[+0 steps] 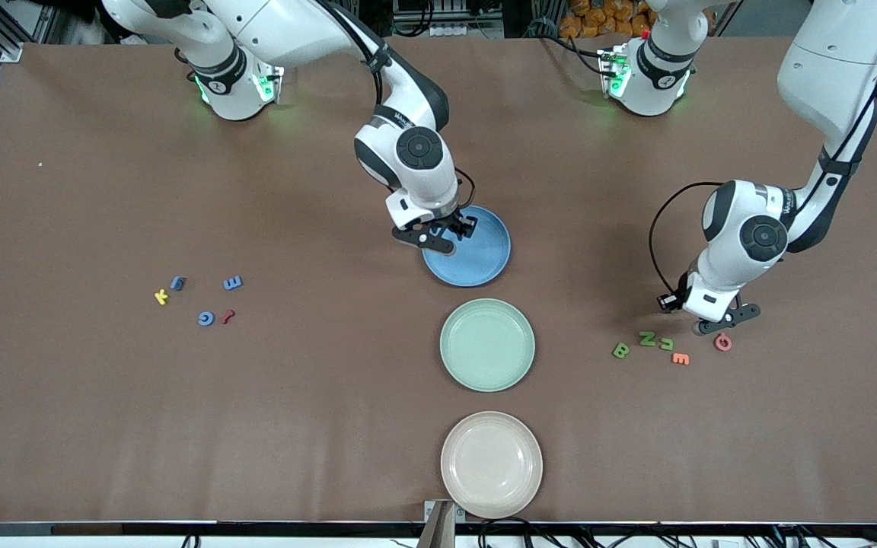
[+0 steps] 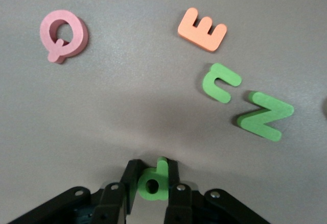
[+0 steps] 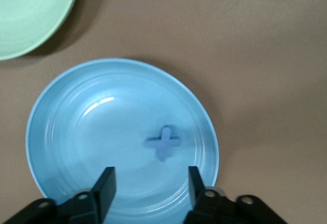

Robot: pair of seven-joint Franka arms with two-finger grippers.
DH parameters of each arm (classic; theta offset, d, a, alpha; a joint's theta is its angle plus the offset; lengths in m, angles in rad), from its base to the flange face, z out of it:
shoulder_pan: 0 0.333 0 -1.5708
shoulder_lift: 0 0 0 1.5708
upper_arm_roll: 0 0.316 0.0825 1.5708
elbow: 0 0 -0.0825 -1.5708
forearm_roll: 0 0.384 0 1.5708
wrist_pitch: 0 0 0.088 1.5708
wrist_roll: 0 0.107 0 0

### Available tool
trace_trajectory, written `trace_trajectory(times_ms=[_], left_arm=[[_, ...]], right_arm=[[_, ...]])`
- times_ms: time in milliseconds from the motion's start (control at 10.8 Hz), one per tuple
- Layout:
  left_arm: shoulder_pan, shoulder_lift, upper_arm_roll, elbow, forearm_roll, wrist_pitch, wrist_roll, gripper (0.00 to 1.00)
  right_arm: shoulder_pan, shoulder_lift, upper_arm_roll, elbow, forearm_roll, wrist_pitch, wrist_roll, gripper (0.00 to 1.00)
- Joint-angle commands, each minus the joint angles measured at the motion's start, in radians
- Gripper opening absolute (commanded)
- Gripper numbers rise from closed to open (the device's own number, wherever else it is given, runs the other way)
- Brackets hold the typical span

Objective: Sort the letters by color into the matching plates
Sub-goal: 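Release the X on the blue plate while the left gripper carries p, then grasp the blue m with the right gripper while the left gripper drops p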

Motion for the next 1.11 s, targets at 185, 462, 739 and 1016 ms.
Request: trace_trajectory(times_ms=[185,462,739,1016], left_arm=[[-0.007,0.004,-0.118,0.094,-0.044,-0.002,-0.114,0.00],[-0.080,0.016,-0.194,0.169,-0.044,-0.002,-0.348,0.00],[-0.231,0.123,-0.194,0.330,-0.046,-0.002,-0.600,0.00],[-0.372,0.216,-0.171,0.466,-0.037,-0.001,-0.803,0.00]], right_arm=[[-0.130,-0.081,-0.054,0.018,-0.003,-0.118,-0.176,0.99],[-0.363,-0.136,-0.052,0.014,-0.002,-0.256,-0.452,0.97],[-0.560,-0.230,-0.055,-0.119,-0.003,-0.305,-0.818,0.94],[-0.698,-0.279,-0.054,-0.268,-0.016,-0.278,-1.107,0.90]])
